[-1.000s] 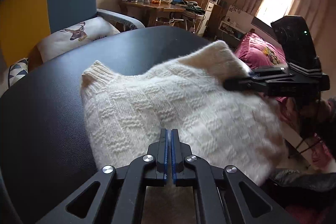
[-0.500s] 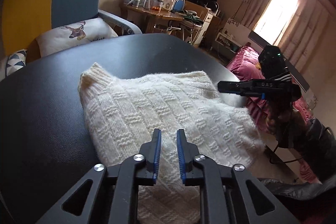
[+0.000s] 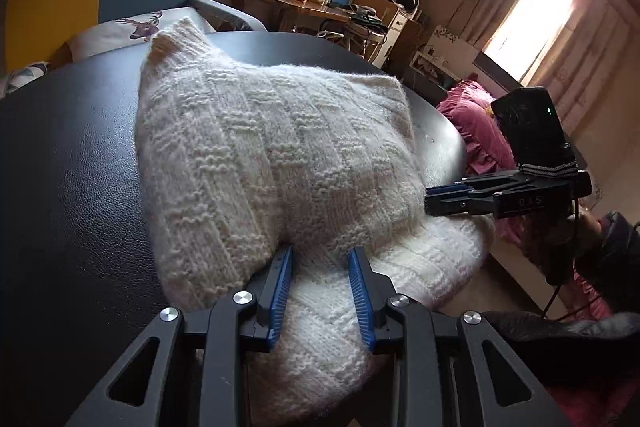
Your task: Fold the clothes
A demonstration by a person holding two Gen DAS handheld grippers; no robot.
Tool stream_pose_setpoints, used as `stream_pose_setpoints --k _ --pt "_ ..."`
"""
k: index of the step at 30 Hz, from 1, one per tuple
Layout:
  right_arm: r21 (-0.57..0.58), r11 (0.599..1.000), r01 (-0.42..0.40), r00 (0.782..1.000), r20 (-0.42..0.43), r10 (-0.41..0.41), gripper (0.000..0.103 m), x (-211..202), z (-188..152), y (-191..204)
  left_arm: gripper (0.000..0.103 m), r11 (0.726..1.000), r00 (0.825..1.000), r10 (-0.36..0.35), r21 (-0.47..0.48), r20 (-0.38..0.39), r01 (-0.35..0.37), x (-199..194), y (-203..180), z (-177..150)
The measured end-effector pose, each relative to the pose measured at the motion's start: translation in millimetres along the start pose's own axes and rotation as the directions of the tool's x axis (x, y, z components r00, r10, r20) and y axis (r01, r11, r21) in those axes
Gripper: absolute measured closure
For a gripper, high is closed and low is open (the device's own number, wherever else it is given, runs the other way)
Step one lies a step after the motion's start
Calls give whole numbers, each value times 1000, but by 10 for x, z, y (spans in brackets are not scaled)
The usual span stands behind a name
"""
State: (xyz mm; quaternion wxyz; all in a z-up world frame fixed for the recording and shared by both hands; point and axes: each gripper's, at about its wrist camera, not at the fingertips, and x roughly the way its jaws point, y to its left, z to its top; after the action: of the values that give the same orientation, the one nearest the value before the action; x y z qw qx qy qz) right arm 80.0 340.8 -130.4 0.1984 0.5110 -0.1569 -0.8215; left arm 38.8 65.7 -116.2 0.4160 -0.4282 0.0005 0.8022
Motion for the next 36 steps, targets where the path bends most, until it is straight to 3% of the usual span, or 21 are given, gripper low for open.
stream_pose_setpoints --k 5,10,14,17,18,20,27,29,36 --pt "-15 1000 13 999 34 -12 76 -55 -3 46 72 997 998 -32 -70 48 35 -91 34 26" --pt "6 1000 12 999 43 -12 74 -100 11 64 55 994 993 27 -108 113 -14 -286 211 217" --pt "92 993 -75 995 79 68 74 -347 27 6 50 972 994 11 -233 110 15 -341 541 281" --pt "236 953 -191 978 133 164 73 -607 13 -169 44 950 995 0 -312 100 31 -337 729 244" --pt "298 929 -219 972 151 180 73 -630 18 -278 38 940 996 -14 -340 89 43 -310 787 235" --pt "395 881 -262 962 179 206 73 -648 17 -473 36 920 997 -32 -388 72 58 -262 886 217" --pt "524 796 -304 953 173 250 72 -416 23 -754 22 923 995 -85 -373 55 99 -101 885 289" --pt "556 770 -314 949 170 265 72 -349 24 -827 21 928 997 -75 -364 36 83 -26 887 327" --pt "609 726 -319 943 126 309 71 -240 -40 -945 17 914 989 -149 -384 -17 132 228 975 432"
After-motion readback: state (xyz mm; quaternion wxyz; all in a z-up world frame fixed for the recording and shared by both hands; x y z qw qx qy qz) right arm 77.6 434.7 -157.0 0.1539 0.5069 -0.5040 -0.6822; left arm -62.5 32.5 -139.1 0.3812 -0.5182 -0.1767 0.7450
